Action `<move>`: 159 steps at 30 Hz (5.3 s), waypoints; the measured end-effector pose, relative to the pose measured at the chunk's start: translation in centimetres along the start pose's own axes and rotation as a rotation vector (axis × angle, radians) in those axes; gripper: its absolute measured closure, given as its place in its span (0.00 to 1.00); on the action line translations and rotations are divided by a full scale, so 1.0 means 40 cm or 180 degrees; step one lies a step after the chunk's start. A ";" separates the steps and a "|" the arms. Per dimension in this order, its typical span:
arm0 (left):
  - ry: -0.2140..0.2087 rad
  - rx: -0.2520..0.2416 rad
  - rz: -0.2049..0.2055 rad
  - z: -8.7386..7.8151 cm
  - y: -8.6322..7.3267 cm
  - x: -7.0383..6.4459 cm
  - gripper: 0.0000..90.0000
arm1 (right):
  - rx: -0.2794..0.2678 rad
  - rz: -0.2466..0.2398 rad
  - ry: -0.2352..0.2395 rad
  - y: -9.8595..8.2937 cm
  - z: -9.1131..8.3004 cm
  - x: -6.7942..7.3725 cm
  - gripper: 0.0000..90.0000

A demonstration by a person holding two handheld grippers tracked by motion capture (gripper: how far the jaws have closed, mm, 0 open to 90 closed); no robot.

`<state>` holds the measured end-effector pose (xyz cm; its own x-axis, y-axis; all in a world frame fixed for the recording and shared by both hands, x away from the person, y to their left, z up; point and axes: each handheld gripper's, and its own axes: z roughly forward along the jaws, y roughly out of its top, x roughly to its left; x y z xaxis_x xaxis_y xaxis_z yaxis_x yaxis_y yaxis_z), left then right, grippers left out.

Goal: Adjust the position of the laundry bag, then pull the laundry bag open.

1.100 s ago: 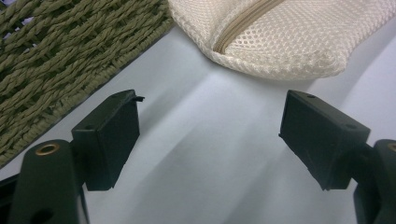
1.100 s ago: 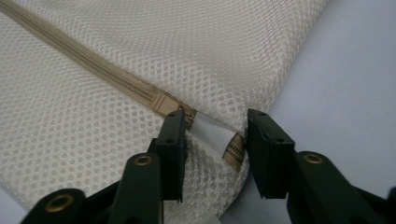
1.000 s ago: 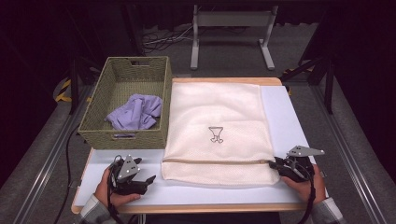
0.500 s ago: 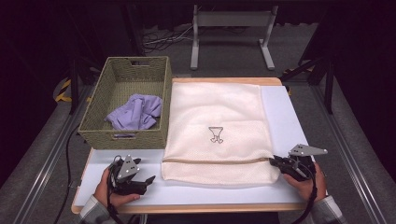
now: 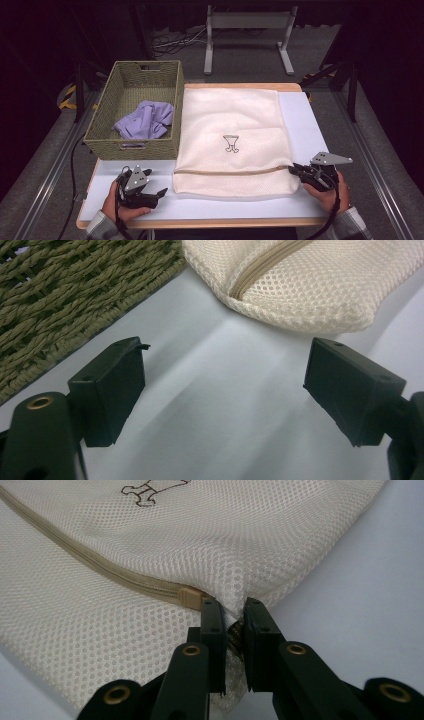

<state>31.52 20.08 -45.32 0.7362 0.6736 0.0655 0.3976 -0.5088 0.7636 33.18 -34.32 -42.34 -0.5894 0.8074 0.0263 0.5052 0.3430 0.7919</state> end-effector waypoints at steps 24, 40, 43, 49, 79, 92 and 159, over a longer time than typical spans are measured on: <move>0.0005 0.0057 0.0047 0.010 0.004 -0.011 0.19 | -0.0025 -0.0022 0.0000 0.002 -0.006 0.005 0.90; -0.0554 -0.0110 0.0532 0.077 0.160 -0.092 0.59 | -0.0216 -0.0102 -0.0035 0.008 -0.034 0.031 0.90; -0.0643 -0.0111 0.0646 0.102 0.200 -0.115 0.66 | -0.0212 -0.0113 -0.0032 0.008 -0.035 0.032 0.90; -0.1068 -0.0101 0.1046 0.204 0.325 -0.212 0.90 | -0.0224 -0.0133 -0.0024 0.011 -0.036 0.035 0.90; -0.1601 0.0145 0.1181 0.441 0.515 -0.386 0.71 | -0.0317 -0.0346 0.0034 0.030 -0.043 0.079 0.90; -0.1682 0.0136 0.1257 0.457 0.548 -0.420 0.77 | -0.0315 -0.0433 0.0065 0.034 -0.041 0.091 0.90; -0.1766 0.0351 0.0843 0.483 0.527 -0.382 0.97 | -0.0280 -0.0481 -0.0170 0.026 -0.041 0.099 0.93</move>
<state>39.23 -11.30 -42.63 0.9806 0.1532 -0.1225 0.1950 -0.6928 0.6943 30.33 -31.54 -40.42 -0.6189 0.7751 -0.1275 0.3550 0.4208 0.8348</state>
